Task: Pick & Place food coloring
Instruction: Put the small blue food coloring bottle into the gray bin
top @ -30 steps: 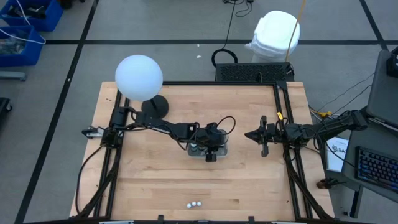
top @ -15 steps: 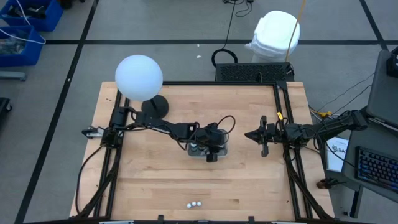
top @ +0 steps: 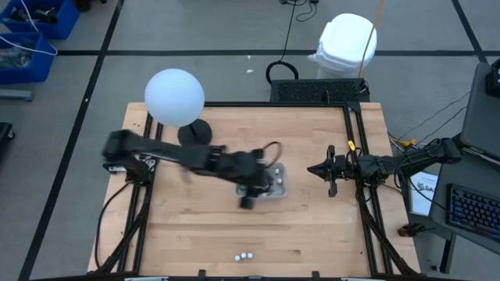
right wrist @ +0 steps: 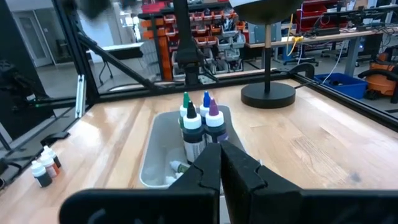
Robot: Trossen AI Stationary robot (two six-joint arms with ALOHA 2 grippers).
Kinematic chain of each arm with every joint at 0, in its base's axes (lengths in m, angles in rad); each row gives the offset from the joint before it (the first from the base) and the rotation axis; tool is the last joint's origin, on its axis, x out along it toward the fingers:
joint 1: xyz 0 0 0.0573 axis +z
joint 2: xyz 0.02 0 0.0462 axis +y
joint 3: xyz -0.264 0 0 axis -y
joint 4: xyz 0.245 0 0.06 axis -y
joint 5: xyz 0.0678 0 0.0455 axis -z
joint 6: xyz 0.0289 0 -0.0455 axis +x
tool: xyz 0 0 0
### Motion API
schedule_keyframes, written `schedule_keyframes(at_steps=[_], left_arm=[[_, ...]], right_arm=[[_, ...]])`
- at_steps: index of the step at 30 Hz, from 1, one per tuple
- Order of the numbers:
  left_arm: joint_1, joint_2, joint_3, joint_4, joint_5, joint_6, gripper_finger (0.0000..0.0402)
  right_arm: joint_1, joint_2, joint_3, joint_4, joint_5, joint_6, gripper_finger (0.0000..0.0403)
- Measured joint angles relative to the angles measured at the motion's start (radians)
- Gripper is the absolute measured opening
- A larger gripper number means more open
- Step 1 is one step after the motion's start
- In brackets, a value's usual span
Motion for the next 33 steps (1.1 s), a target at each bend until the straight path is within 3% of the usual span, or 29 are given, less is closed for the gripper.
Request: schedule_keyframes(at_steps=[5,8,12,15,19,22,28,33], left_arm=[[-0.133,-0.27,-0.014,-0.218,-0.206,-0.039,0.01],[-0.214,-0.443,-0.123,-0.244,-0.337,-0.123,0.0031],[-0.288,-0.662,-0.438,-0.172,-0.421,-0.255,0.0011],[-0.315,-0.784,-0.754,0.039,-0.467,-0.337,0.0005],[-0.318,-0.83,-1.129,0.53,-0.414,-0.312,0.0006],[-0.293,-0.83,-1.268,0.836,-0.336,-0.233,0.0004],[-0.222,-0.851,-1.329,0.903,-0.328,-0.158,0.0003],[-0.187,-0.85,-1.329,0.915,-0.339,-0.155,0.0019]], right_arm=[[0.0,0.001,0.0,0.0,0.0,0.0,0.0],[0.0,0.001,0.0,0.0,0.0,0.0,0.0],[0.0,0.001,0.0,0.006,0.0,-0.021,0.0],[0.0,0.001,0.0,0.007,-0.001,-0.062,0.0],[0.0,0.002,0.0,0.007,-0.002,-0.068,0.0],[0.001,0.002,0.0,0.007,-0.007,-0.046,0.0],[0.008,0.054,0.007,0.112,-0.053,-0.024,0.0],[0.104,0.295,0.112,0.107,0.032,-0.014,0.0]])
